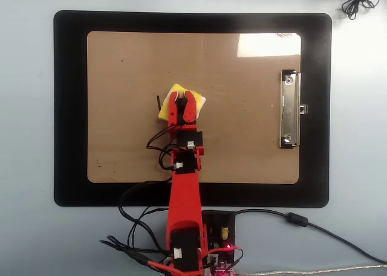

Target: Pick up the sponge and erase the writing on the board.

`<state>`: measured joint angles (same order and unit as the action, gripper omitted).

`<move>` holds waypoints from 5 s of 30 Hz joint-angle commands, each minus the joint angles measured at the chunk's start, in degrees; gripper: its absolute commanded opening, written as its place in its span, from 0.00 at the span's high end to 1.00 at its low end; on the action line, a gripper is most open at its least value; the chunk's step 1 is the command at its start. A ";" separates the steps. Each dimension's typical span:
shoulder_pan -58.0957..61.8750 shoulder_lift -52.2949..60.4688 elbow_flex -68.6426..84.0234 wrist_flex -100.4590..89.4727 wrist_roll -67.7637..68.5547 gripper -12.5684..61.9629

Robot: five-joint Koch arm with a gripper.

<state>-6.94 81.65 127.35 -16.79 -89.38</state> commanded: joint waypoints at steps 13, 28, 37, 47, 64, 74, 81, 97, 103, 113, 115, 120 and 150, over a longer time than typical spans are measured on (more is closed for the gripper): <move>-9.49 24.52 21.80 0.09 -0.97 0.94; -11.95 6.42 6.06 -0.26 -1.14 0.94; -16.44 7.29 7.21 -0.70 -2.11 0.94; -15.12 -6.68 -5.71 -0.97 -2.02 0.94; -7.21 -0.44 0.70 -1.14 -1.58 0.94; -9.67 24.52 7.82 11.25 -1.67 0.94; -29.27 32.78 4.57 20.39 -4.48 0.94; -46.14 11.60 -0.88 7.29 -7.82 0.94; -47.11 9.93 -1.14 4.13 -7.91 0.94; -48.08 18.81 -1.67 10.55 -8.61 0.40; -47.29 24.35 -3.16 20.83 -8.61 0.40; -37.44 37.79 -13.62 64.34 -6.94 0.40; 23.12 53.00 12.39 107.84 22.50 0.38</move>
<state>15.82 132.19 138.60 88.07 -63.63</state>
